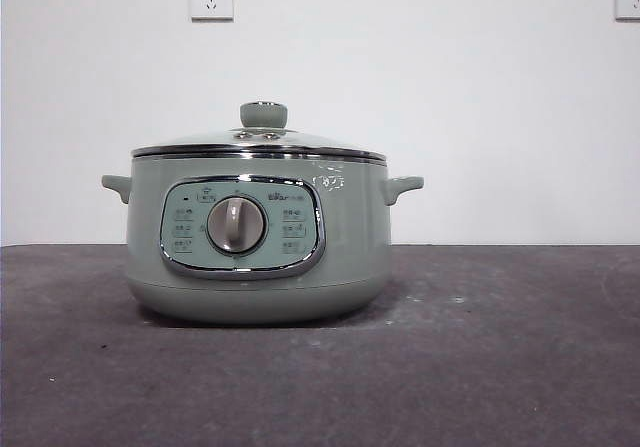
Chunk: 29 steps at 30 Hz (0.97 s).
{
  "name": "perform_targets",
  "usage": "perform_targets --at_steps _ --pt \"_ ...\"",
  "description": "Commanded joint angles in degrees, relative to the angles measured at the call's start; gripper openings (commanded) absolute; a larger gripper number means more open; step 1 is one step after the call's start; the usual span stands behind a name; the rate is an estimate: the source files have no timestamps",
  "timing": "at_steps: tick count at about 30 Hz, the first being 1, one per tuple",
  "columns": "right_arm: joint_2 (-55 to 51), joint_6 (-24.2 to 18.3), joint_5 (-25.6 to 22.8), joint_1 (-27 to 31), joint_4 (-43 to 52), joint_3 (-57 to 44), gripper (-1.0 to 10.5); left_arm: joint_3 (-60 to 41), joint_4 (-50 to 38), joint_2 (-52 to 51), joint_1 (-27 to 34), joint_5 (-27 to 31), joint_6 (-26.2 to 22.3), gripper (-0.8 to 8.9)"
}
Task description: Pick up the pumpkin,open the lid,put the pumpkin in the pot,close the lid
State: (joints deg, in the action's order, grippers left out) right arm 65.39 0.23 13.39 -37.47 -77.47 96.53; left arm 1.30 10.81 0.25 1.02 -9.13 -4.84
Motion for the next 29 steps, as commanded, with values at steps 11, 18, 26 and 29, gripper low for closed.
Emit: perform_targets --at_steps 11,18,26,29 --pt "-0.2 0.3 0.0 -0.1 -0.3 0.0 0.0 -0.6 0.6 -0.2 0.2 0.1 0.6 -0.03" --pt "-0.2 0.3 0.0 -0.1 -0.3 0.0 0.0 -0.6 0.6 -0.2 0.2 0.0 0.6 -0.03" --pt "-3.5 -3.3 -0.3 5.6 3.0 -0.1 0.0 -0.6 0.6 -0.2 0.2 0.0 0.6 -0.03" --pt "-7.0 -3.3 1.7 9.9 10.4 -1.0 0.0 -0.6 0.6 -0.2 0.2 0.0 0.6 -0.03"
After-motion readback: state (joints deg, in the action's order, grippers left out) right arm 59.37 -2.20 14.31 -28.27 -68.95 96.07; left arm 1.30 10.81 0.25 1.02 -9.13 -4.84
